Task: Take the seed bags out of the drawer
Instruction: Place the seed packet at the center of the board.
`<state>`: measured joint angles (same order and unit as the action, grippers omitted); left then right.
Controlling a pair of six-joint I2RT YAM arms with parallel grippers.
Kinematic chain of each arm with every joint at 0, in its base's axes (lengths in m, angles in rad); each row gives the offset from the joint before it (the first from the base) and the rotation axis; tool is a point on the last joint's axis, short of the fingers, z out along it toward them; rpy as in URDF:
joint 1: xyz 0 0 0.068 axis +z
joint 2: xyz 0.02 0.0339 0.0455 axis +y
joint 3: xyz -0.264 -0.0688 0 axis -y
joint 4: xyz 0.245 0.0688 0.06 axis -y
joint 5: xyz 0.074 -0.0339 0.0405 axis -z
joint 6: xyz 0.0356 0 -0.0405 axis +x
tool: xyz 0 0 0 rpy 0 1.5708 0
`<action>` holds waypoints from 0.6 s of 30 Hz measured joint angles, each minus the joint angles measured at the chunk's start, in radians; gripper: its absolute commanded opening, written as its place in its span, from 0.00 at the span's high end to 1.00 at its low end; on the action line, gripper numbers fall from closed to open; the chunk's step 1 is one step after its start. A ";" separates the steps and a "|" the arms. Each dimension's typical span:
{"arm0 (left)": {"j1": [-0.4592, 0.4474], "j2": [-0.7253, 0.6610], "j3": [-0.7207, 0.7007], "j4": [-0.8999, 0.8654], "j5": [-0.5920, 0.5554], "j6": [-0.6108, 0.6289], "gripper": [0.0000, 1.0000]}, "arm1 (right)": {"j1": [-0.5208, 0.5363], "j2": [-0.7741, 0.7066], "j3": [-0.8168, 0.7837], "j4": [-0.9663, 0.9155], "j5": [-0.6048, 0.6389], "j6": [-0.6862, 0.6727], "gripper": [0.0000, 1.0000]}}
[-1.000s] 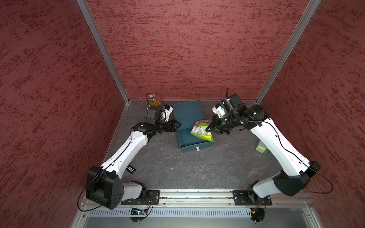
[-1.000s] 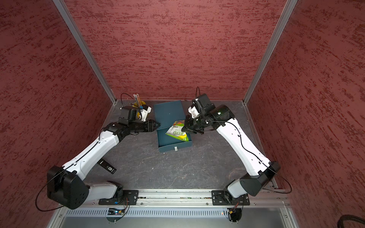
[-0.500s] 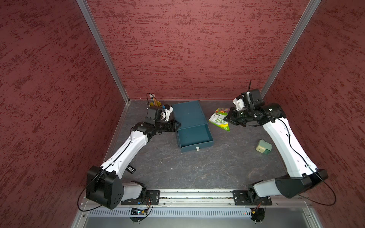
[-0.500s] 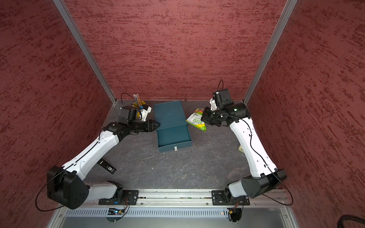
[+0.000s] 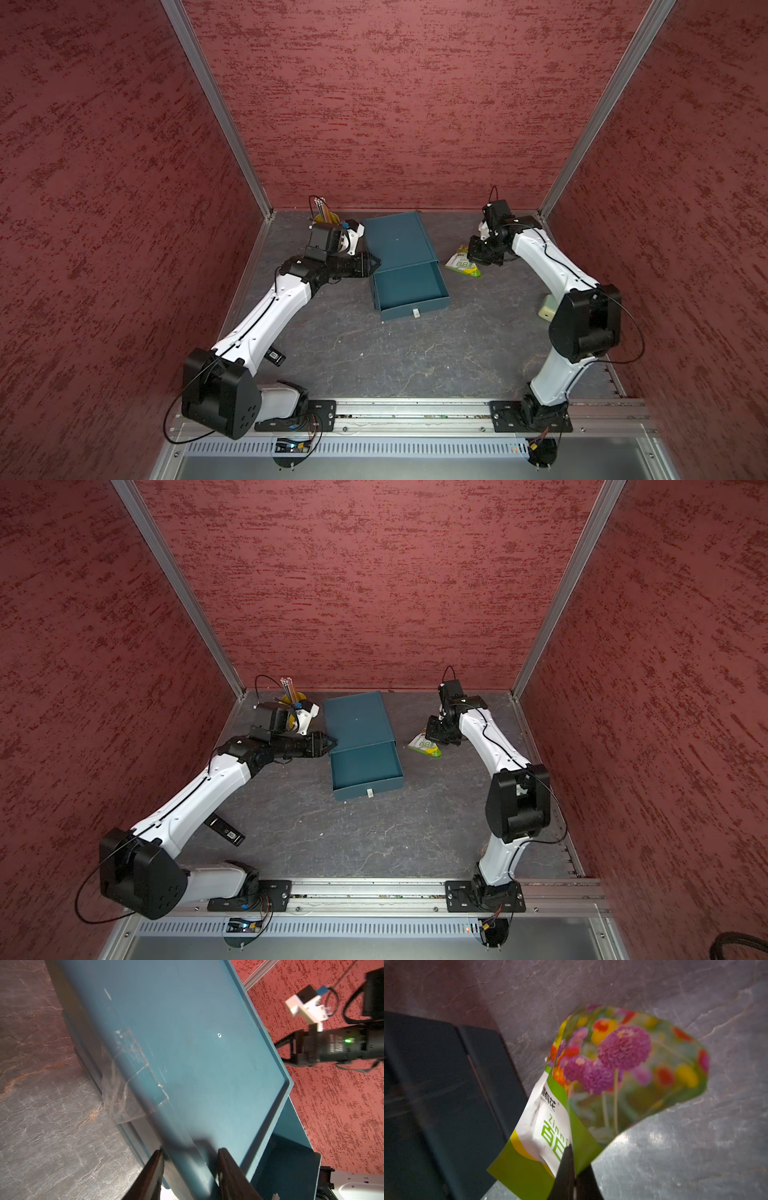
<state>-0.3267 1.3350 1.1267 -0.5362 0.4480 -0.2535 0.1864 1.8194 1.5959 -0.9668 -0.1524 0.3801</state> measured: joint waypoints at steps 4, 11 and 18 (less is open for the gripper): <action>0.000 0.003 0.007 -0.009 0.000 0.000 0.56 | -0.014 0.100 0.035 0.031 0.018 -0.031 0.95; 0.000 0.008 0.014 -0.018 0.000 0.000 0.56 | -0.043 0.212 0.100 0.043 0.030 -0.069 0.63; 0.000 0.009 0.016 -0.020 -0.001 0.000 0.56 | -0.046 0.210 0.096 0.044 0.041 -0.071 0.49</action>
<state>-0.3267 1.3437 1.1427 -0.5564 0.4473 -0.2531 0.1402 2.0296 1.6920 -0.9230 -0.1116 0.3092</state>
